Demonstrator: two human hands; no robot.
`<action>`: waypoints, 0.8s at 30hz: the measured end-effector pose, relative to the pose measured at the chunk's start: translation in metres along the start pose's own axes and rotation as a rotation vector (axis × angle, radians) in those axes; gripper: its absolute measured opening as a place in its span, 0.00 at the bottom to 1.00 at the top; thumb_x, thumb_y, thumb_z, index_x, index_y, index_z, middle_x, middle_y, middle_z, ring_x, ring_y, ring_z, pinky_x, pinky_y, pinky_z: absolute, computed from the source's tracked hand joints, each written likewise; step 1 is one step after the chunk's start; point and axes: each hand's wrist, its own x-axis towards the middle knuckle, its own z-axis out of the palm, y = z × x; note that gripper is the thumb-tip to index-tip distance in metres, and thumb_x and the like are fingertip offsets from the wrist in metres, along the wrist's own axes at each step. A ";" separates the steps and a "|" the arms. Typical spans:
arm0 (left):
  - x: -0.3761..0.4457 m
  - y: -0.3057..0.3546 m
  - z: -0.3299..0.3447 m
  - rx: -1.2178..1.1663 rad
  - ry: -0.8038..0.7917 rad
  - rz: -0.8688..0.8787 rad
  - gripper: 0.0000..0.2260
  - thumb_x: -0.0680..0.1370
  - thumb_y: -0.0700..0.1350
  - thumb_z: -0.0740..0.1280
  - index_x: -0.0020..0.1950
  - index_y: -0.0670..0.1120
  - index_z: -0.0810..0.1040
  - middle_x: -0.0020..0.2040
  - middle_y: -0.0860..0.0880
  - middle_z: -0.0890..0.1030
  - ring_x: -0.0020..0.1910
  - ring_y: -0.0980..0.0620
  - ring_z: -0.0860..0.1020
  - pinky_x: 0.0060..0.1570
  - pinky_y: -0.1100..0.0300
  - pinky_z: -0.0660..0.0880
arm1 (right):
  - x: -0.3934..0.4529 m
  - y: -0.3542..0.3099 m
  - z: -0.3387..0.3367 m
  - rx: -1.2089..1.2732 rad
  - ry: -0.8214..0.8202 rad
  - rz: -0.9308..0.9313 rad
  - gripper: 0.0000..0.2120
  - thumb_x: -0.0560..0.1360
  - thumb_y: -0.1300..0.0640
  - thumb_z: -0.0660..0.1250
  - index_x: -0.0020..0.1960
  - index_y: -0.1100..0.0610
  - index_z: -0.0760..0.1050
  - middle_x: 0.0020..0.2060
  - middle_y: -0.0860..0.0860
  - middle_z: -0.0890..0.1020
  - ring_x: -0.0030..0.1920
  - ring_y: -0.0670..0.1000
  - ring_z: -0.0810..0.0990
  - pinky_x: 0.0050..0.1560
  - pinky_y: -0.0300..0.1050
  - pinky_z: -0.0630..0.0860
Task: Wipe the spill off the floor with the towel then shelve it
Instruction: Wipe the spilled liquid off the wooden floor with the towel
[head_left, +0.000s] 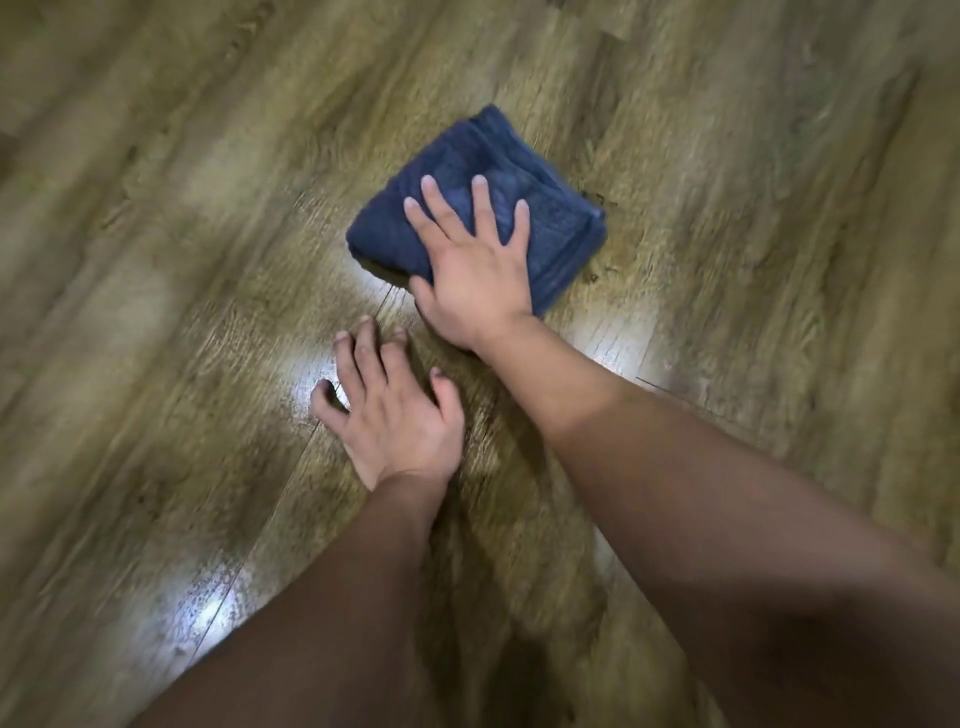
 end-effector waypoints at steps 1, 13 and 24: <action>0.000 0.000 0.000 -0.007 0.006 0.003 0.23 0.76 0.54 0.60 0.69 0.47 0.74 0.78 0.47 0.66 0.79 0.46 0.59 0.69 0.39 0.54 | -0.007 0.003 0.001 -0.007 0.008 -0.001 0.36 0.78 0.40 0.59 0.82 0.46 0.51 0.82 0.44 0.49 0.81 0.62 0.43 0.74 0.73 0.42; 0.001 0.000 -0.001 -0.060 0.025 -0.003 0.21 0.76 0.51 0.60 0.68 0.46 0.74 0.78 0.47 0.67 0.79 0.46 0.59 0.70 0.41 0.53 | -0.234 0.088 0.015 -0.017 -0.064 0.122 0.37 0.73 0.41 0.55 0.81 0.47 0.56 0.81 0.45 0.54 0.81 0.60 0.47 0.75 0.71 0.49; 0.000 0.001 0.000 -0.043 0.031 0.002 0.22 0.76 0.51 0.59 0.68 0.46 0.74 0.77 0.46 0.67 0.79 0.45 0.59 0.70 0.38 0.55 | -0.189 0.063 0.017 -0.054 -0.066 0.220 0.38 0.75 0.35 0.58 0.81 0.46 0.52 0.82 0.50 0.51 0.79 0.68 0.47 0.70 0.78 0.49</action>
